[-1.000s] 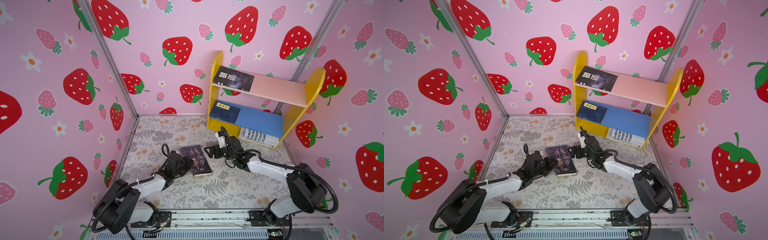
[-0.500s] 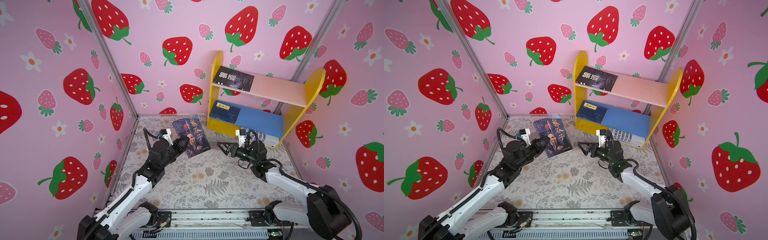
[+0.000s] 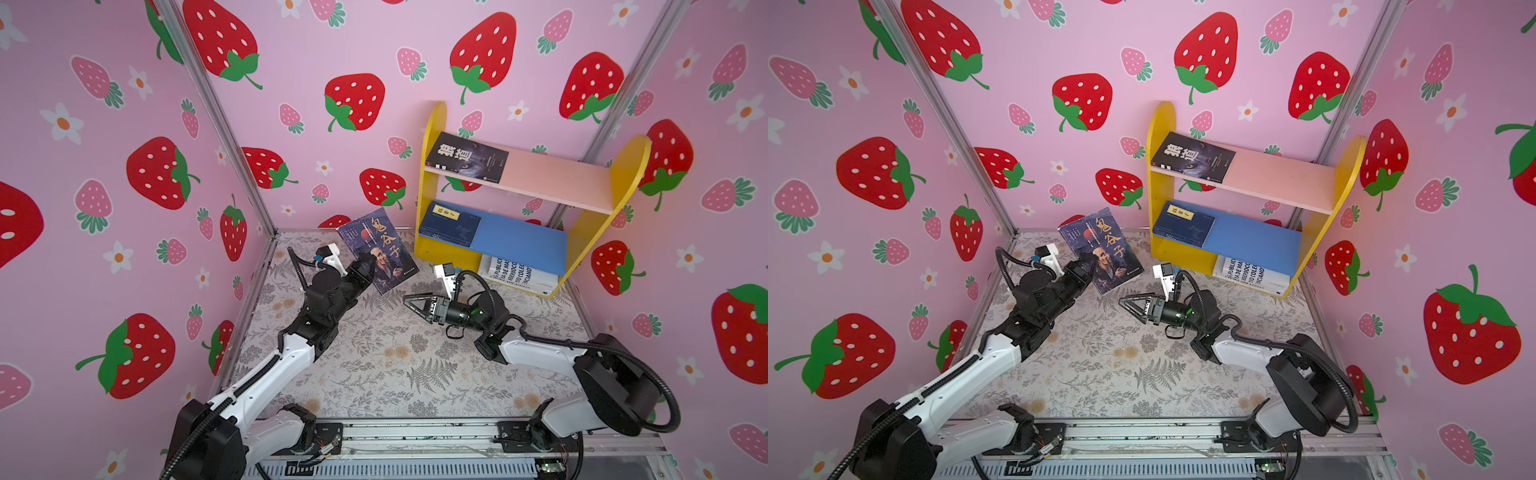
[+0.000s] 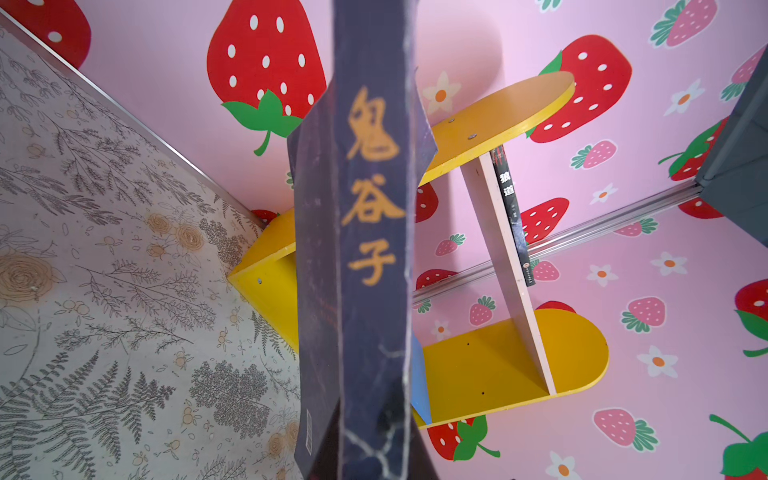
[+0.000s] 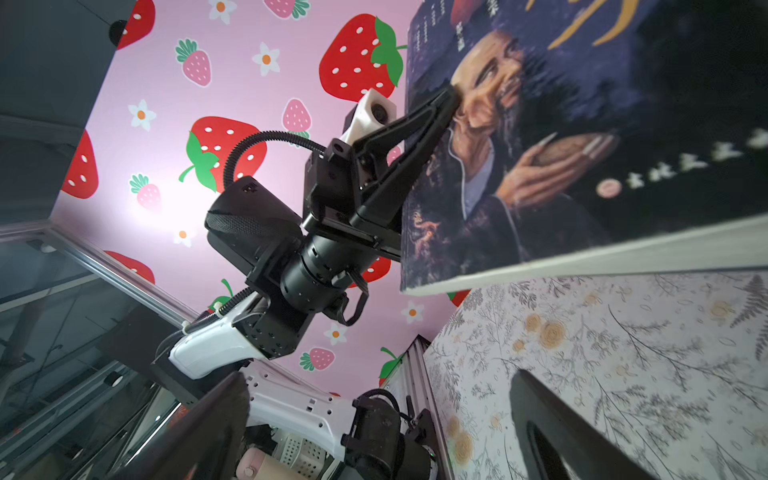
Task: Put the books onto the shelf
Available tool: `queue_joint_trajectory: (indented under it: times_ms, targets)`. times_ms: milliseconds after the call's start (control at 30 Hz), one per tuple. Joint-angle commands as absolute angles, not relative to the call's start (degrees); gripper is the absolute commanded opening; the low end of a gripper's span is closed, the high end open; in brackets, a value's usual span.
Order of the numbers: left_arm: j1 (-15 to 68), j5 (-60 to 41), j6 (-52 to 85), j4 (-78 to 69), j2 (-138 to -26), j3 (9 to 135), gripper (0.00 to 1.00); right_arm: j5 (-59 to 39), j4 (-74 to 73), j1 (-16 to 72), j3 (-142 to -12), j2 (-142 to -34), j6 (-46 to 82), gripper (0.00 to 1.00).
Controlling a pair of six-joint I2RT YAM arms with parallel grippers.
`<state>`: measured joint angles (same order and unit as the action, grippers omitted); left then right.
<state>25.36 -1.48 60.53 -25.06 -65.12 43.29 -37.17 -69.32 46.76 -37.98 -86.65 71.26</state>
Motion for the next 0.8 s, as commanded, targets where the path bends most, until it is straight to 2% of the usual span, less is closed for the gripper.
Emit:
queue_joint_trajectory:
  times_ms: [0, 300, 433, 600, 767]
  targets:
    - [25.49, -0.86, 62.81, -35.82, -64.86, 48.11, 0.0, -38.28, -79.88, 47.57, -41.51, -90.64, 78.97, 1.0]
    - [26.94, -1.49, 63.93, -37.1, -66.44, 48.63, 0.0, -35.75, -79.01, 47.93, -51.9, -96.77, 82.22, 0.99]
    - [27.16, -1.43, 64.81, -38.4, -66.54, 47.65, 0.0, -31.55, -74.09, 47.62, -52.76, -95.3, 79.07, 0.87]
    - [27.32, -1.23, 65.2, -39.63, -67.43, 47.07, 0.0, -24.39, -70.42, 47.58, -50.44, -91.76, 74.53, 0.6]
    - [27.34, -2.43, 66.23, -41.21, -69.19, 47.7, 0.0, -20.65, -69.52, 47.3, -48.42, -89.6, 73.21, 0.52]
